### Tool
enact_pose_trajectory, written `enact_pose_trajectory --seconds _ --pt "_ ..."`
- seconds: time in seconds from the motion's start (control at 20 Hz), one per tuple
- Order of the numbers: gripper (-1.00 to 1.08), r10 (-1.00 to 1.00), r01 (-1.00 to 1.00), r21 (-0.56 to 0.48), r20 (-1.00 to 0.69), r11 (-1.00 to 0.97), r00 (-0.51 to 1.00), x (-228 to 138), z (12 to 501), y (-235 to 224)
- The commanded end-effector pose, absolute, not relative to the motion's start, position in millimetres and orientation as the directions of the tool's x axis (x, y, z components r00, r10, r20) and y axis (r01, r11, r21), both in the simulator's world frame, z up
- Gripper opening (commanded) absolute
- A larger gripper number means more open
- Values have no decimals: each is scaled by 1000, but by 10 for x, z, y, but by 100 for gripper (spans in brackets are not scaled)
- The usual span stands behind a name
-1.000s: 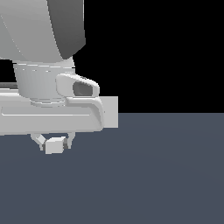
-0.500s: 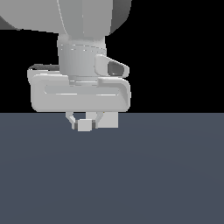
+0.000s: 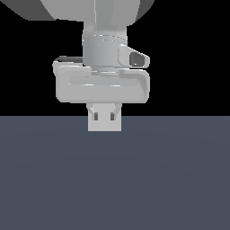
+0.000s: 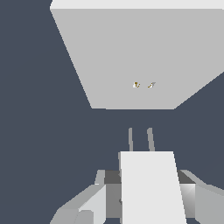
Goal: Plug the charger into the wall socket.
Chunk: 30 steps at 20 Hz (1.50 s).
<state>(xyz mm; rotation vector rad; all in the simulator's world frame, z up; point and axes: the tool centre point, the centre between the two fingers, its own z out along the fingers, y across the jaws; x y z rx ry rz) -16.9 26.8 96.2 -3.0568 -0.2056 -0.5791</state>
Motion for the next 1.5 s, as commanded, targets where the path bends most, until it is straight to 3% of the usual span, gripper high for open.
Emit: enact_pose_trajectory --seconds 0.0,0.6,1.45 --pt "-100 122 131 1 365 -991 923 -152 992 231" --pt "-100 120 129 0 365 -992 923 -97 1000 225" --pt "-100 120 129 0 365 -992 923 359 1001 286"
